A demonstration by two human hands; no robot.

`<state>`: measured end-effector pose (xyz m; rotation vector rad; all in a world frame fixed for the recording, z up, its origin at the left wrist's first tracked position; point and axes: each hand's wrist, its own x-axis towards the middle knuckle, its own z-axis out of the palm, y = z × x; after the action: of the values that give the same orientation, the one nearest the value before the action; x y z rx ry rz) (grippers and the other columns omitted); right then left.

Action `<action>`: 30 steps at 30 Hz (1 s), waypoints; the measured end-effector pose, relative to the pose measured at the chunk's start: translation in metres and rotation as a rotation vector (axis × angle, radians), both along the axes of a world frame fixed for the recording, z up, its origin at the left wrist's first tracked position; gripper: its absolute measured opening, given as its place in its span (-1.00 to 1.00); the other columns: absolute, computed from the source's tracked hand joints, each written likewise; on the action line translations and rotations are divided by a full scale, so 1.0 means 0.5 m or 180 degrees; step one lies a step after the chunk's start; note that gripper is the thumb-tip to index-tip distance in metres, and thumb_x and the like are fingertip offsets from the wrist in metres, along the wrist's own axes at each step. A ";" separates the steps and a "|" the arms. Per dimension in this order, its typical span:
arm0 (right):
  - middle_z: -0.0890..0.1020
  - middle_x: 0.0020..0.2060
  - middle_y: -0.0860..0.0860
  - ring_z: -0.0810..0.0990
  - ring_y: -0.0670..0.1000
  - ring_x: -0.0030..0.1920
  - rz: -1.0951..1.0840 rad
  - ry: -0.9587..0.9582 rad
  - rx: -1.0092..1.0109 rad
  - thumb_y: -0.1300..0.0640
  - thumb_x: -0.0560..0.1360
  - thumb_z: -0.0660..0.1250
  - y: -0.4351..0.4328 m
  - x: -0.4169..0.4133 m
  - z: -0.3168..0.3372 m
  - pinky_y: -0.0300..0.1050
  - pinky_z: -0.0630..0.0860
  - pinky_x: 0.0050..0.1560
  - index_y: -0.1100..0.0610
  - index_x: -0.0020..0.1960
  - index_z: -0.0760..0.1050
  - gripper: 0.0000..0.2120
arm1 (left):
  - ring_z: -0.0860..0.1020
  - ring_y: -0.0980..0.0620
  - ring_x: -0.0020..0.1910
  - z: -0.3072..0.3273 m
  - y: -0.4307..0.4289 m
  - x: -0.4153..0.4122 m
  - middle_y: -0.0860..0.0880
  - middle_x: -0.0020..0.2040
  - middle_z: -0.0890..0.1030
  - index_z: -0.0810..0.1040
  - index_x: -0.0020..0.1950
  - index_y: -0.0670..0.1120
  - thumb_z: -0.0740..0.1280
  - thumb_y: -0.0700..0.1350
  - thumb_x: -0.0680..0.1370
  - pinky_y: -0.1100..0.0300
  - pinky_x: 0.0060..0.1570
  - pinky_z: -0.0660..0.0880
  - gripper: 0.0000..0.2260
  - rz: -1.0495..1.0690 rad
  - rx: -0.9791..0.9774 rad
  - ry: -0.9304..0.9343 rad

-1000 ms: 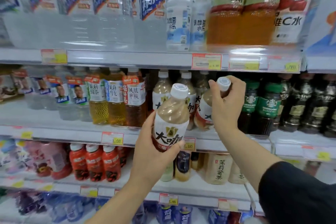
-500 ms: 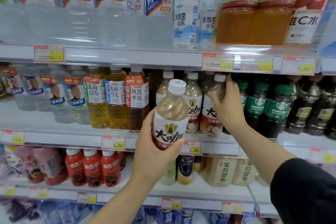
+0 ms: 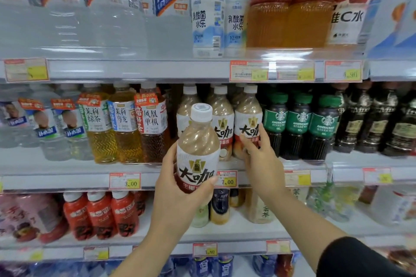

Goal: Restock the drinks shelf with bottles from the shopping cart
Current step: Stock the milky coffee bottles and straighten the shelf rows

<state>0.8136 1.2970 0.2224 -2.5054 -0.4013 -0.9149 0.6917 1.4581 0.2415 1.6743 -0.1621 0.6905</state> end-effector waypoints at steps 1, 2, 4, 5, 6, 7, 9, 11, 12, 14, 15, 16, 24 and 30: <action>-0.01 0.53 0.04 0.51 0.17 0.16 -0.0007 0.0065 -0.0030 0.29 0.48 0.28 0.001 0.002 0.001 -0.09 0.52 -0.23 -0.05 0.40 0.32 -0.46 | 0.47 0.44 0.08 0.000 0.001 -0.002 0.46 0.08 0.48 0.29 0.22 0.35 0.52 -0.22 0.33 0.58 -0.09 0.41 -0.31 0.0000 0.0014 -0.0013; -0.04 0.53 0.05 0.53 0.16 0.12 -0.0005 0.0118 -0.0058 0.30 0.49 0.26 0.002 0.005 0.002 -0.11 0.50 -0.24 -0.06 0.42 0.29 -0.44 | 0.47 0.43 0.09 0.000 0.002 -0.004 0.45 0.09 0.48 0.29 0.24 0.33 0.52 -0.22 0.33 0.57 -0.07 0.41 -0.31 0.0001 0.0026 -0.0018; -0.10 0.53 0.06 0.54 0.16 0.06 -0.0009 0.0249 -0.0124 0.31 0.51 0.23 0.003 0.010 0.006 -0.14 0.43 -0.28 -0.08 0.45 0.23 -0.41 | 0.48 0.39 0.11 -0.002 0.005 -0.005 0.41 0.12 0.49 0.30 0.27 0.30 0.52 -0.22 0.33 0.53 -0.01 0.43 -0.30 0.0007 0.0031 -0.0009; -0.12 0.53 0.06 0.55 0.17 0.03 -0.0008 0.0329 -0.0165 0.32 0.51 0.21 0.004 0.013 0.009 -0.15 0.39 -0.29 -0.08 0.46 0.20 -0.40 | 0.49 0.38 0.11 -0.003 0.007 -0.005 0.40 0.12 0.49 0.30 0.27 0.29 0.52 -0.22 0.33 0.52 0.00 0.44 -0.31 0.0011 0.0030 -0.0004; -0.15 0.53 0.06 0.55 0.17 0.01 -0.0005 0.0410 -0.0205 0.33 0.51 0.20 0.004 0.016 0.012 -0.15 0.36 -0.28 -0.08 0.47 0.18 -0.39 | 0.49 0.37 0.11 -0.003 0.008 -0.005 0.40 0.12 0.50 0.31 0.27 0.29 0.52 -0.22 0.33 0.51 0.00 0.44 -0.31 0.0014 0.0033 -0.0003; -0.17 0.53 0.06 0.55 0.16 0.01 -0.0004 0.0491 -0.0247 0.33 0.51 0.20 0.004 0.019 0.015 -0.16 0.35 -0.27 -0.08 0.48 0.16 -0.38 | 0.50 0.36 0.11 -0.002 0.008 -0.005 0.40 0.12 0.50 0.31 0.27 0.29 0.52 -0.23 0.33 0.50 0.00 0.45 -0.31 0.0016 0.0035 -0.0005; -0.21 0.52 0.06 0.55 0.15 -0.01 -0.0007 0.0621 -0.0318 0.35 0.50 0.19 0.005 0.026 0.020 -0.16 0.34 -0.26 -0.08 0.49 0.12 -0.35 | 0.50 0.36 0.10 0.000 0.009 -0.005 0.40 0.11 0.50 0.31 0.24 0.30 0.51 -0.25 0.34 0.50 -0.02 0.45 -0.32 0.0019 0.0036 -0.0010; -0.22 0.52 0.06 0.55 0.13 -0.06 -0.0006 0.0705 -0.0395 0.36 0.50 0.18 0.006 0.035 0.027 -0.16 0.33 -0.28 -0.08 0.50 0.09 -0.33 | 0.50 0.36 0.11 0.000 0.009 -0.004 0.40 0.12 0.50 0.32 0.25 0.30 0.51 -0.26 0.34 0.49 -0.01 0.45 -0.32 0.0016 0.0026 -0.0010; -0.23 0.52 0.07 0.55 0.12 -0.08 -0.0007 0.0738 -0.0426 0.36 0.50 0.18 0.007 0.040 0.029 -0.16 0.33 -0.29 -0.08 0.50 0.09 -0.32 | 0.51 0.35 0.11 0.000 0.010 -0.004 0.39 0.13 0.50 0.32 0.25 0.29 0.51 -0.25 0.34 0.48 0.00 0.46 -0.32 0.0012 0.0018 -0.0007; -0.24 0.51 0.07 0.57 0.12 -0.07 -0.0001 0.0791 -0.0461 0.38 0.49 0.19 0.008 0.049 0.034 -0.14 0.36 -0.31 -0.07 0.50 0.08 -0.31 | 0.51 0.36 0.10 0.000 0.010 -0.003 0.41 0.13 0.49 0.32 0.25 0.29 0.51 -0.25 0.34 0.49 -0.02 0.45 -0.32 0.0008 0.0008 -0.0001; -0.25 0.51 0.07 0.57 0.12 -0.03 0.0013 0.0818 -0.0472 0.39 0.48 0.20 0.009 0.053 0.036 -0.14 0.37 -0.30 -0.07 0.50 0.08 -0.29 | 0.50 0.38 0.10 0.001 0.010 -0.002 0.42 0.12 0.49 0.32 0.24 0.29 0.51 -0.25 0.34 0.52 -0.04 0.44 -0.33 0.0009 0.0010 -0.0006; -0.25 0.51 0.07 0.58 0.12 0.01 0.0028 0.0840 -0.0464 0.40 0.48 0.20 0.010 0.058 0.036 -0.14 0.38 -0.29 -0.07 0.50 0.07 -0.28 | 0.50 0.39 0.09 0.001 0.011 -0.002 0.43 0.11 0.49 0.31 0.24 0.29 0.51 -0.26 0.34 0.54 -0.05 0.43 -0.32 0.0013 0.0017 -0.0015; -0.26 0.51 0.05 0.57 0.15 0.13 0.0174 0.0863 -0.0362 0.41 0.46 0.19 0.007 0.094 0.032 -0.13 0.45 -0.26 -0.07 0.50 0.08 -0.27 | 0.49 0.38 0.12 0.001 0.019 0.005 0.42 0.13 0.48 0.33 0.24 0.28 0.52 -0.25 0.33 0.52 -0.02 0.43 -0.33 0.0034 0.0027 0.0007; 0.22 0.47 0.08 0.32 0.05 0.41 0.0675 0.0661 0.0603 0.35 0.54 0.17 -0.009 0.049 0.063 -0.23 0.32 0.28 0.10 0.43 0.29 -0.52 | 0.49 0.39 0.10 -0.002 0.014 0.016 0.44 0.11 0.48 0.32 0.21 0.35 0.52 -0.23 0.33 0.53 -0.04 0.44 -0.32 -0.0018 0.0034 0.0090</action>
<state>0.8379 1.2923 0.2538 -2.3033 -0.4772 -0.5760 0.6999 1.4652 0.2404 1.6923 -0.1506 0.6625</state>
